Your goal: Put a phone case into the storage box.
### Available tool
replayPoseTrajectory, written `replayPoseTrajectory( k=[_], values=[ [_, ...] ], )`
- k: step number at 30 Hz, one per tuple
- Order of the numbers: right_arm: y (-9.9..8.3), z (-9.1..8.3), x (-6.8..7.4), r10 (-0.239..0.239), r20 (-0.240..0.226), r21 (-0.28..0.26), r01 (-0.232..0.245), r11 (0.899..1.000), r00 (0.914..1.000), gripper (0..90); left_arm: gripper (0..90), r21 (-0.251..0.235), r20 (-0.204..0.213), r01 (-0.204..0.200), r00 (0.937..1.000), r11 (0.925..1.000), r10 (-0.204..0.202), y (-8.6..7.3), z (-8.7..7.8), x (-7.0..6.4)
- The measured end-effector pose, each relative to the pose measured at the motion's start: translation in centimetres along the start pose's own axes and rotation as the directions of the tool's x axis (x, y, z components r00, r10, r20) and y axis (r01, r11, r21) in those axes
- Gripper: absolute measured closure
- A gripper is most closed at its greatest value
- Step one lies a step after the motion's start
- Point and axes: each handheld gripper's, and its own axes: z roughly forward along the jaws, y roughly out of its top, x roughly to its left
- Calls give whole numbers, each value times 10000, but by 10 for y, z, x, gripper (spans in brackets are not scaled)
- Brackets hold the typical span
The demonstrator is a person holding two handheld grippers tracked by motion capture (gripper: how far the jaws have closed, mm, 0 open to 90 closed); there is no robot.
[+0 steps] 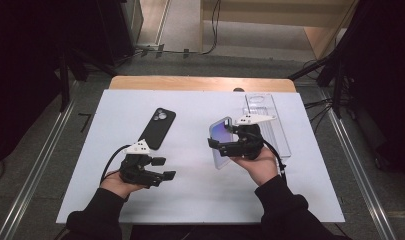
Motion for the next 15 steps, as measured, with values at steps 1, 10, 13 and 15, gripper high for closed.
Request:
replayPoseTrajectory(
  k=[1, 10, 13, 15],
  values=[
    [2, -1, -2, 23, -26, -2, -23, 10000, 10000, 155, 316, -10, 3, -3, 10000, 10000, 3, -1, 0, -1],
    [19, -17, -20, 233, 171, -143, -230, 9996, 9996, 155, 317, -252, -341, 351, 9988, 9991, -359, -7, -7, 3],
    [23, -20, -26, 275, 252, -209, -270, 9994, 9993, 155, 316, -243, -420, 374, 9984, 9990, -384, -9, -10, 2],
    [26, -22, -29, 253, 331, -223, -246, 9994, 9991, 155, 316, -294, -484, 449, 9978, 9986, -463, -10, -11, 1]
  ],
)
